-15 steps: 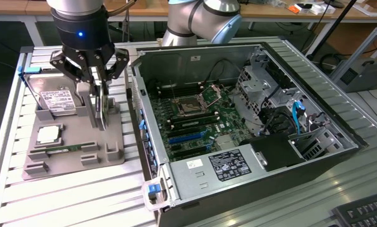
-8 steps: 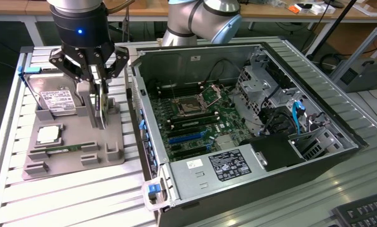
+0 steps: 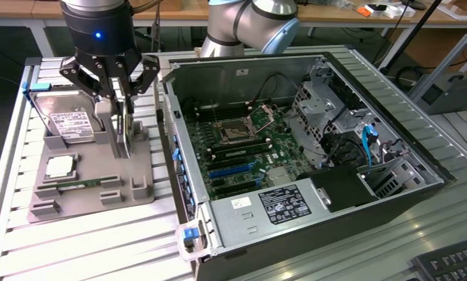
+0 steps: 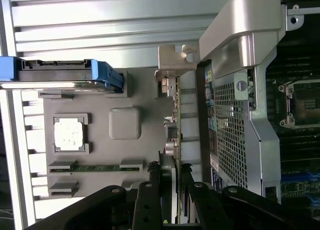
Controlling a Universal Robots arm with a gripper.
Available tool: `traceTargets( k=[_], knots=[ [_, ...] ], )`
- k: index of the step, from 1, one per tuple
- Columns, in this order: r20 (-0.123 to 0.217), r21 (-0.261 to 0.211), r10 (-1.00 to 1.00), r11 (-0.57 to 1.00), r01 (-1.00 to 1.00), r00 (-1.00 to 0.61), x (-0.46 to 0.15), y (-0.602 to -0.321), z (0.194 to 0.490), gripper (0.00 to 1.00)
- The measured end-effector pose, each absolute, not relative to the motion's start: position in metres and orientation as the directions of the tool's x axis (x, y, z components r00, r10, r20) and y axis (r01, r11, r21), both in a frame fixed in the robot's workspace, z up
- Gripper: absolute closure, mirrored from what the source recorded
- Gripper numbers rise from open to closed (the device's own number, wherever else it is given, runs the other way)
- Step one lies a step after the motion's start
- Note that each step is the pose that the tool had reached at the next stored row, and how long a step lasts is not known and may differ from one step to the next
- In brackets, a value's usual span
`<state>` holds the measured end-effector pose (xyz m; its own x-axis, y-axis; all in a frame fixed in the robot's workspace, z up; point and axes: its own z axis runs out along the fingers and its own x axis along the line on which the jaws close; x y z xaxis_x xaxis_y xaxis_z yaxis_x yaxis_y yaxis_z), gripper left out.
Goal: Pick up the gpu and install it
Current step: 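Pick up the gpu and move the gpu toward the slot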
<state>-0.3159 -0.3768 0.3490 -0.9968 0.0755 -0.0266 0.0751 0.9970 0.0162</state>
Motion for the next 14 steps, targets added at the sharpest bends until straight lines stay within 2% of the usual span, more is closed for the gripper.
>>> traceTargets(
  k=[14],
  knots=[
    [-0.027, 0.016, 0.076, 0.997, 0.075, -0.997, -0.3159, -0.3769, 0.3578, 0.73]
  ],
)
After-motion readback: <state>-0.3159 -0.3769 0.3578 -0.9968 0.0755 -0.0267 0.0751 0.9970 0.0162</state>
